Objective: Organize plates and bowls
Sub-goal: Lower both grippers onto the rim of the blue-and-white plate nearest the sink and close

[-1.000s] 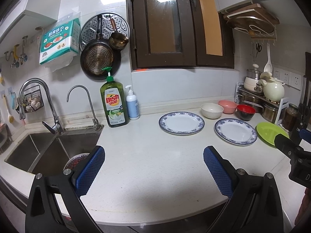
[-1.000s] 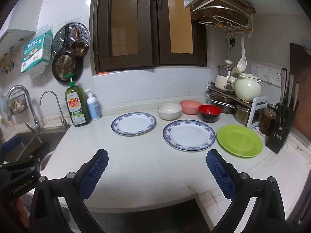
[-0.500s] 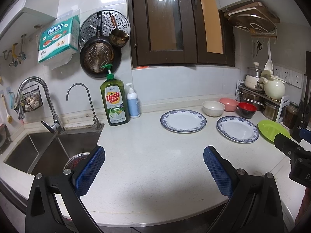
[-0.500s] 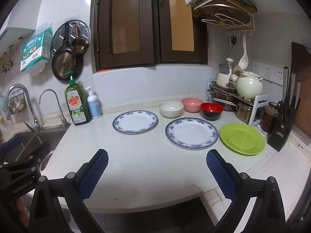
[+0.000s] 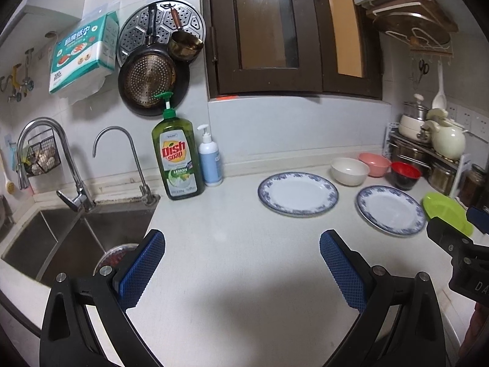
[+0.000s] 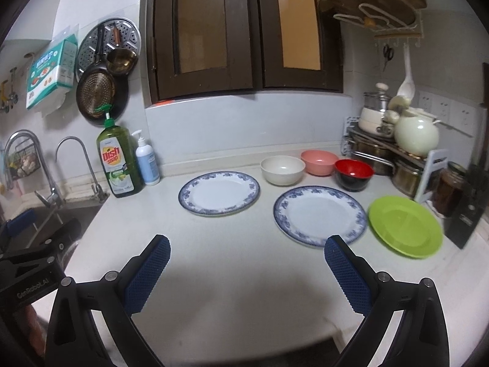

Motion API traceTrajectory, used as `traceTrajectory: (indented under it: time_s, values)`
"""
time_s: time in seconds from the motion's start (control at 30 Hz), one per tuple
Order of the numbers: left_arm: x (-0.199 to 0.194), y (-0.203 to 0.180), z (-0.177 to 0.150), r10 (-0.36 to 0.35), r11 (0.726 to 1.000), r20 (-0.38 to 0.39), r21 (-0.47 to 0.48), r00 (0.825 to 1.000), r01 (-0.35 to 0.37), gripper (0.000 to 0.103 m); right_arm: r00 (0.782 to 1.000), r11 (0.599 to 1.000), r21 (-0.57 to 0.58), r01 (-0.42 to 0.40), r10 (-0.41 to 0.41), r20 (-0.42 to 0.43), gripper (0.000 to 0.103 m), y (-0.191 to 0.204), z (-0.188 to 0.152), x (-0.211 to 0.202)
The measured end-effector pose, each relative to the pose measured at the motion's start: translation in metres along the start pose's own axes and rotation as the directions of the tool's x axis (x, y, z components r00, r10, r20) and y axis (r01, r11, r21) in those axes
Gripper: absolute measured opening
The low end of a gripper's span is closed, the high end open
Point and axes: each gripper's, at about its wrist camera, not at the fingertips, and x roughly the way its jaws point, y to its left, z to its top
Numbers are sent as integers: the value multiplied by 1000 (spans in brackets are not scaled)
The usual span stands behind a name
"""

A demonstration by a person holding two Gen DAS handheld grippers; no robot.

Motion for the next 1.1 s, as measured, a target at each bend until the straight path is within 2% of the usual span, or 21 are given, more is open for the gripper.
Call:
traceTrajectory:
  time_s: [0.13,0.4,0.6,0.8,0.97,1.1]
  values:
    - [39,-10,18,12,1000,-33,9,999,-11,103,999,999,13,-32,32,-21,102,-9,23,49]
    - [130,-27,48,36,999,-82,27,996,-34,102,997,998,-32,-55,54,-49,102,-19,61,150]
    - [194,-33,68,36,999,-121,25,992,-33,100,992,997,8,-77,78,-101,98,-25,76,212]
    - [250,-42,82,9,996,-129,88,992,2,100,987,998,38,-55,60,-147,94,-23,84,268]
    - [306,-46,81,-39,993,-204,98,978,60,95,977,998,58,-23,35,-209,89,-25,83,315]
    - [347,-45,72,-82,992,-290,65,953,105,87,966,996,87,1,21,-258,84,-27,75,347]
